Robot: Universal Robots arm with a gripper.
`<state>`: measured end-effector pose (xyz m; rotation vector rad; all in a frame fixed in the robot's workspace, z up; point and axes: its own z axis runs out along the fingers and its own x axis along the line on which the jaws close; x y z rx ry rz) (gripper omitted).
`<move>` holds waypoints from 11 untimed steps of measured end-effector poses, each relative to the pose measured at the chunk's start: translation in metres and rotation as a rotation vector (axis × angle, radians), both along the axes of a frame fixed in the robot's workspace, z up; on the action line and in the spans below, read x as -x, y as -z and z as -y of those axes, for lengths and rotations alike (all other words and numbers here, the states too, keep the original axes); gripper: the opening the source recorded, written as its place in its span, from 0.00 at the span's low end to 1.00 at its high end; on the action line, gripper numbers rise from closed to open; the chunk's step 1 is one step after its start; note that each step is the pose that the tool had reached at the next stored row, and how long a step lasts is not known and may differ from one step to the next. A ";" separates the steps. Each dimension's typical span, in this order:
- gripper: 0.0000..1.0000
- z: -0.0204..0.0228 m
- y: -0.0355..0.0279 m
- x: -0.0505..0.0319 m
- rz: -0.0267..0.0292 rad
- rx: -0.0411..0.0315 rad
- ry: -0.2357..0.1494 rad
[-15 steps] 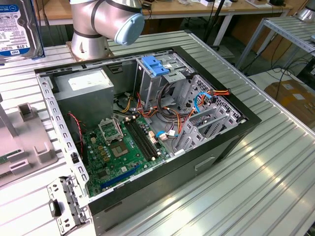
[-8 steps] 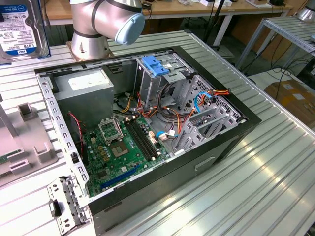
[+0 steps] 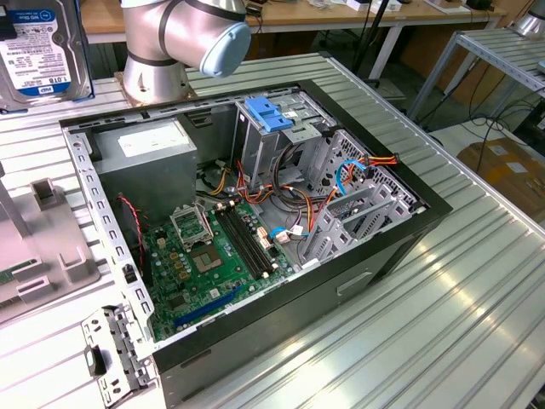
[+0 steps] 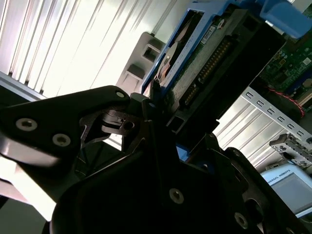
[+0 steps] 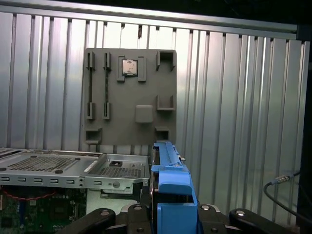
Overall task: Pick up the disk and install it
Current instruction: 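Pick up the disk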
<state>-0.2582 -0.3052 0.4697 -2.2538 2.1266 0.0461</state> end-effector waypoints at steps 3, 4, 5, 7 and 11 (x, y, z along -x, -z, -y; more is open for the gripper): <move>0.36 0.0034 0.0002 -0.0022 0.0001 0.0000 0.000; 0.36 0.0046 0.0003 -0.0029 0.0001 -0.0001 0.000; 0.36 0.0054 0.0003 -0.0035 0.0002 -0.0001 0.000; 0.36 0.0073 0.0004 -0.0052 -0.0001 0.0000 0.000; 0.36 0.0106 0.0007 -0.0089 0.0000 0.0000 0.000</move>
